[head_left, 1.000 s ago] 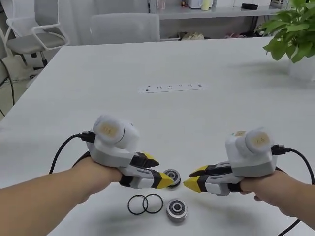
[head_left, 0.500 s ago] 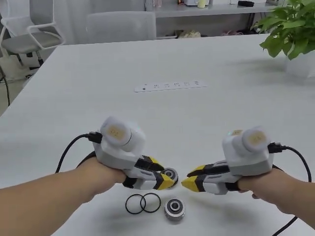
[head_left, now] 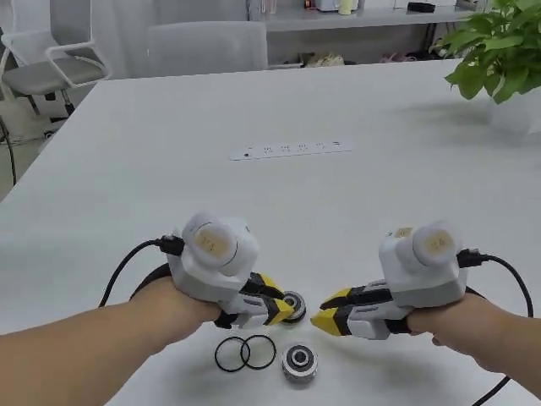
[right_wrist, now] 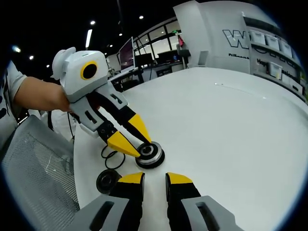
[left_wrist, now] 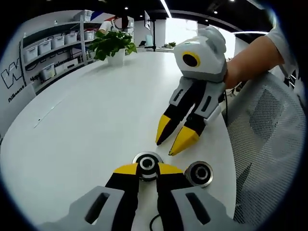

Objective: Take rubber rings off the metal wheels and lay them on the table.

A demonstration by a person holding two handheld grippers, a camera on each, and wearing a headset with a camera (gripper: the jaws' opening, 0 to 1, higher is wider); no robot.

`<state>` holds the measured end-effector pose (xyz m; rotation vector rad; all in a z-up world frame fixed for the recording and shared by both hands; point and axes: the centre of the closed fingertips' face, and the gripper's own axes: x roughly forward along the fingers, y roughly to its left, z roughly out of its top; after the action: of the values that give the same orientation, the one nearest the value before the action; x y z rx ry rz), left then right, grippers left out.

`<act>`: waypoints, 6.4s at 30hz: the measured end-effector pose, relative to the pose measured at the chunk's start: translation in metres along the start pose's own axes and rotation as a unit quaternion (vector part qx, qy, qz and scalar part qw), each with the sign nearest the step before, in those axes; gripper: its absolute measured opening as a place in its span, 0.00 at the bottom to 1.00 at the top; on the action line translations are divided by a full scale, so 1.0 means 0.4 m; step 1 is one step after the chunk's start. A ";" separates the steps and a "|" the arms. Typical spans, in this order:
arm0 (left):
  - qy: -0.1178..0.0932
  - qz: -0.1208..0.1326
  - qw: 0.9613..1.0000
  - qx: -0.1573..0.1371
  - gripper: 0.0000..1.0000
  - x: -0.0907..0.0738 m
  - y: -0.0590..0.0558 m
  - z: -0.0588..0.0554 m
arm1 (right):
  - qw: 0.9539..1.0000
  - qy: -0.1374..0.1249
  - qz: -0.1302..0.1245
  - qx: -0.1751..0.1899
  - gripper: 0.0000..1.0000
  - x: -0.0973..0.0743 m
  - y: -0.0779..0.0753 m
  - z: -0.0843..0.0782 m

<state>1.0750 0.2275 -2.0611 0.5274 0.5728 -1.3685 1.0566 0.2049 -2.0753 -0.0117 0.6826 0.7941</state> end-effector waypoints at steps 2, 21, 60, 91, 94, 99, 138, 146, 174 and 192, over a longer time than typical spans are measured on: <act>-0.001 0.003 1.000 -0.002 0.08 -0.001 0.000 0.001 | 1.000 0.000 0.001 -0.001 0.15 0.002 0.002 0.000; -0.014 0.028 0.999 -0.020 0.07 0.001 0.003 0.001 | 0.999 -0.004 -0.007 -0.041 0.16 0.035 0.026 0.023; -0.019 0.042 0.998 -0.042 0.07 0.004 0.002 0.000 | 0.995 0.008 -0.031 -0.092 0.12 0.039 0.022 0.022; -0.029 0.046 0.997 -0.046 0.07 0.005 0.002 0.001 | 0.996 -0.003 -0.017 -0.091 0.17 0.029 0.025 0.019; -0.030 0.047 0.997 -0.047 0.07 0.005 0.003 0.001 | 0.995 -0.013 -0.023 -0.098 0.26 0.037 0.029 0.029; -0.031 0.048 0.997 -0.048 0.07 0.005 0.002 0.001 | 0.994 -0.009 -0.032 -0.106 0.26 0.051 0.029 0.024; -0.036 0.052 0.997 -0.053 0.07 0.004 0.001 0.000 | 0.996 0.009 -0.030 -0.078 0.11 0.041 0.018 0.007; -0.037 0.053 0.996 -0.054 0.07 0.005 0.001 0.000 | 0.993 0.013 -0.044 -0.104 0.02 0.038 0.008 0.008; -0.042 0.056 0.996 -0.058 0.07 0.004 0.001 -0.001 | 0.990 0.026 -0.054 -0.126 0.02 0.037 0.004 0.009; -0.043 0.059 0.996 -0.060 0.07 0.004 0.001 0.000 | 0.994 0.029 -0.048 -0.092 0.00 0.035 0.004 0.008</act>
<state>1.0757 0.2263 -2.0622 0.3976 0.5420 -1.2304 1.0643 0.2158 -2.0804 -0.2340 0.6562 0.7644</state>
